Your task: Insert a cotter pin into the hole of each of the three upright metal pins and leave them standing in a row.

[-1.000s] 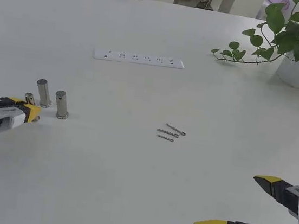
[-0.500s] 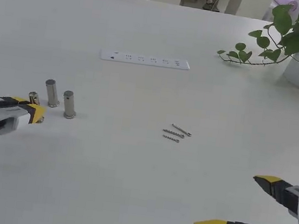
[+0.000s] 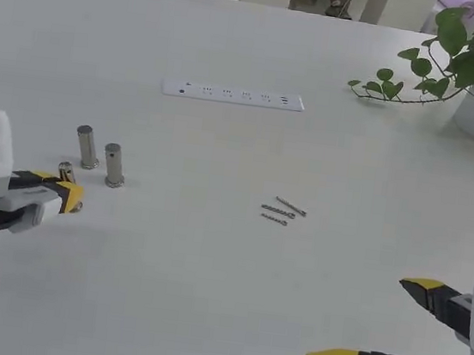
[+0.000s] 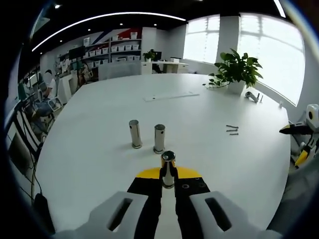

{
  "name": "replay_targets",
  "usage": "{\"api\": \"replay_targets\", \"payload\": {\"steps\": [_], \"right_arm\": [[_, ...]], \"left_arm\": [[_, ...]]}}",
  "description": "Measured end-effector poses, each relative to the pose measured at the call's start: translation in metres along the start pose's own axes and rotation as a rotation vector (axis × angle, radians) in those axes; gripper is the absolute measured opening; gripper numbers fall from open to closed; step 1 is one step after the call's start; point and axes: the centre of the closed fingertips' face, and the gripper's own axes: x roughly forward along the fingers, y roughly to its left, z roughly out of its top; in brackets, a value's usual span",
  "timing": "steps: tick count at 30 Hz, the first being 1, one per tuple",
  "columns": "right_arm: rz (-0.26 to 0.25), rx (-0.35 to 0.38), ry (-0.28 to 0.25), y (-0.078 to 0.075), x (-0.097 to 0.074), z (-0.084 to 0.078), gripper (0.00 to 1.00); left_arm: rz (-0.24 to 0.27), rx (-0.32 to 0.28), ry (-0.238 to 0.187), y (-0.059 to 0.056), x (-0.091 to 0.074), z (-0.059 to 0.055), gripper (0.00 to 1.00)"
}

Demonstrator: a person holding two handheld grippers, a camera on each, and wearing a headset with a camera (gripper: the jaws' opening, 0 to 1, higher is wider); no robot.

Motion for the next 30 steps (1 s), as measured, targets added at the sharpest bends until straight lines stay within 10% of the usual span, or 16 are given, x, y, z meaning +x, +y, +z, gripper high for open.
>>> {"api": "replay_targets", "payload": {"steps": [8,30], "right_arm": [[0.006,-0.007,0.006,0.002,0.002,0.0,1.0],[0.006,-0.025,0.016,0.005,0.001,0.002,1.0]], "left_arm": [[-0.012,-0.119,0.004,-0.009,0.0,-0.013,0.06],[0.016,-0.045,0.047,-0.045,0.005,-0.031,0.07]]}}
